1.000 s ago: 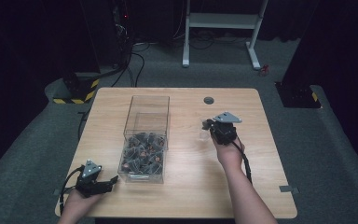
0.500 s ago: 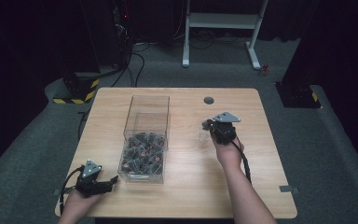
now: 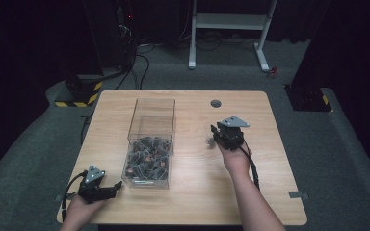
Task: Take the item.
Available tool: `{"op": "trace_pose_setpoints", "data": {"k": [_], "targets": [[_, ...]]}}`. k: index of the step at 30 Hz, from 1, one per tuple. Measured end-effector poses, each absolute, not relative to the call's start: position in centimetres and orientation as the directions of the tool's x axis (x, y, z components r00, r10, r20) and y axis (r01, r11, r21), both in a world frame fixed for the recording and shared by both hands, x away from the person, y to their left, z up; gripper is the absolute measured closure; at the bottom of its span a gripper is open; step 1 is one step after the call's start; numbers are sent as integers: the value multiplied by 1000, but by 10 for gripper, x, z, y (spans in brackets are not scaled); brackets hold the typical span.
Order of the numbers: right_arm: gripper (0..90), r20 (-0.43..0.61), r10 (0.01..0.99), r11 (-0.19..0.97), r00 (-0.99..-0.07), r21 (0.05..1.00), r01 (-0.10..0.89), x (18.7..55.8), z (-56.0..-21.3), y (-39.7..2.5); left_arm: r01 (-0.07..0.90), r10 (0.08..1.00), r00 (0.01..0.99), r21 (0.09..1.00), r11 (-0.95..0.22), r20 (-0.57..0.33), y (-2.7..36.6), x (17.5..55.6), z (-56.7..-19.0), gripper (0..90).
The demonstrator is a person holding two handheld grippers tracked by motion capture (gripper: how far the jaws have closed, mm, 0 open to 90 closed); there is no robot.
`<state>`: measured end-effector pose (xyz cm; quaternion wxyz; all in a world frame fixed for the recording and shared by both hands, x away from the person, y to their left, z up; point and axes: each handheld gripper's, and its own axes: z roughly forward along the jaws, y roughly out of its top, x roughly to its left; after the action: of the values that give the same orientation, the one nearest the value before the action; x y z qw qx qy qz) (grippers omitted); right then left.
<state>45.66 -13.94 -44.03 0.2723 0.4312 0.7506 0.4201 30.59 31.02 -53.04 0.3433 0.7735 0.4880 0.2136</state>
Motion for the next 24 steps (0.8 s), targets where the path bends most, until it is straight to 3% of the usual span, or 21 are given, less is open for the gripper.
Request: {"op": "trace_pose_setpoints", "data": {"k": [24], "targets": [[240, -48, 864, 268, -501, 886, 377, 424, -439, -145, 607, 902, 432, 740, -289, -2, 310, 306, -530, 168]]}}
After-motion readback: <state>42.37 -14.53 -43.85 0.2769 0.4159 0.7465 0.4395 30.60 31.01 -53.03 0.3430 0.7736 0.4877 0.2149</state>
